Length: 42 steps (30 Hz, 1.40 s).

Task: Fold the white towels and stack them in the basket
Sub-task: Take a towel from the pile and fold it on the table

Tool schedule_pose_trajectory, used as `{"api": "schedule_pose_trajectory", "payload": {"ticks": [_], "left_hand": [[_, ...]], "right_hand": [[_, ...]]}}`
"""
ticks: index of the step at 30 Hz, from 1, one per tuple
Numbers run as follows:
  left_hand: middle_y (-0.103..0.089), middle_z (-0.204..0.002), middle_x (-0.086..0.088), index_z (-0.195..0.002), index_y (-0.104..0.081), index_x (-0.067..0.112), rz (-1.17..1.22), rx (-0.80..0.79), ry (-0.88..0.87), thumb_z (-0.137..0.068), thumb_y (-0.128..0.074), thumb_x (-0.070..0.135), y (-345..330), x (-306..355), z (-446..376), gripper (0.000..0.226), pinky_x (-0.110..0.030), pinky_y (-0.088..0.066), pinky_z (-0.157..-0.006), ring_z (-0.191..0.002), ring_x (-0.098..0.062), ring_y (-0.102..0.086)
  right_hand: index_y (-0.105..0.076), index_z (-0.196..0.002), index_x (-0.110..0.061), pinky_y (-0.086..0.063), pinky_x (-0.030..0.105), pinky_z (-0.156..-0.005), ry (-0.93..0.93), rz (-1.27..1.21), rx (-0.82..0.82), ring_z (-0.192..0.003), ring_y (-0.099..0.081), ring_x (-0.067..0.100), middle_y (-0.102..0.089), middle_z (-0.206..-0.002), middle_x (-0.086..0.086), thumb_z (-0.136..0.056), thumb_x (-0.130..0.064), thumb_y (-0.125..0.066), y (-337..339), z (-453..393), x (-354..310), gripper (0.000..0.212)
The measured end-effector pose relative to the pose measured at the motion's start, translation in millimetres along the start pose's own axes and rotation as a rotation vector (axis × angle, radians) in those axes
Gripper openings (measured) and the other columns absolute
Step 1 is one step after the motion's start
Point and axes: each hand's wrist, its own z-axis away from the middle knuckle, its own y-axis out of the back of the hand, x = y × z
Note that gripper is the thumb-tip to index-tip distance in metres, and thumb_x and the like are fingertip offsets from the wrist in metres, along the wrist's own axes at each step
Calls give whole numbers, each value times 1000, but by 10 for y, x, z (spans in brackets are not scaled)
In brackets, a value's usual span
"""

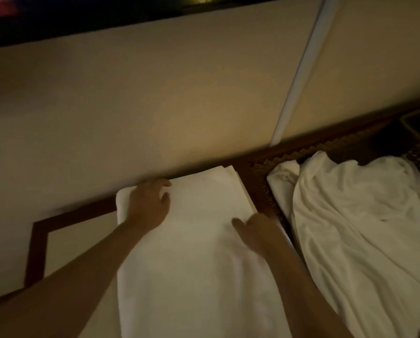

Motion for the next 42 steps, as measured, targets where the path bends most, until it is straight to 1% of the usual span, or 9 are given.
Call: {"api": "schedule_pose_trajectory", "payload": {"ticks": [3, 6, 12, 17, 19, 23, 30, 36, 42], "left_hand": [[-48, -148, -1, -142, -50, 32, -325, -218, 119, -95, -58, 45, 286, -360, -126, 50, -50, -37, -107, -132, -33, -46], [-44, -152, 2, -146, -43, 38, -435, -334, 174, -93, -54, 61, 418, -504, -221, 59, -49, -31, -109, -136, -31, -41], [-60, -136, 3, -122, -68, 31, -309, -233, 126, -84, -70, 60, 458, -677, -373, 48, -42, -35, -106, -132, -23, -49], [-68, -116, 0, -102, -74, 23, -211, -132, 22, -81, -75, 55, 415, -621, -341, 38, -44, -39, -100, -122, -28, -56], [-68, -117, 1, -102, -74, 22, -172, -100, 30, -81, -76, 52, 397, -576, -342, 37, -42, -37, -102, -124, -27, -55], [-68, -119, 8, -108, -72, 32, -265, -252, 86, -78, -49, 84, 446, -773, -385, 64, -42, -38, -101, -120, -22, -58], [-64, -126, 3, -107, -66, 33, -281, -202, 251, -94, -52, 62, 265, -827, -344, 35, -48, -42, -99, -122, -27, -53], [-63, -126, -7, -116, -62, 27, -229, -122, 381, -100, -49, 53, 152, -849, -338, 33, -50, -42, -97, -116, -37, -55], [-56, -129, -16, -126, -58, 18, -16, 148, 396, -97, -63, 33, 147, -668, -124, 33, -54, -46, -96, -117, -42, -52]], "right_hand": [[-62, -98, -7, -43, 31, -72, 105, -137, 87, -87, -63, 25, -63, -92, 3, -91, -65, -52, 141, -431, -419, 59], [-51, -82, -13, -40, 32, -70, 168, -217, 96, -75, -53, 22, -51, -78, 0, -94, -52, -60, 156, -660, -563, 42], [-54, -87, -17, -37, 31, -71, 193, -375, 367, -83, -57, 26, -57, -84, 0, -100, -28, -54, 16, -623, -343, 17], [-58, -95, -16, -45, 34, -76, 198, -276, 236, -84, -54, 20, -57, -89, -3, -95, -45, -60, 114, -888, -484, 29], [-56, -82, -18, -43, 32, -74, 238, -322, 264, -76, -52, 17, -58, -81, -3, -94, -46, -63, 157, -993, -584, 32], [-50, -73, -20, -36, 31, -71, 233, -399, 438, -74, -51, 23, -52, -74, -3, -99, -34, -58, 195, -994, -471, 31], [-53, -105, -13, -43, 38, -70, 207, -7, 357, -97, -64, 37, -66, -101, 12, -105, -45, -39, 160, -1121, -431, 36], [-48, -111, -12, -42, 41, -69, 212, 172, 362, -99, -64, 40, -65, -107, 16, -105, -53, -28, 182, -1203, -491, 46], [-47, -113, -13, -43, 40, -70, 206, -21, 373, -96, -64, 41, -67, -104, 17, -105, -51, -36, 201, -1081, -600, 41]]}}
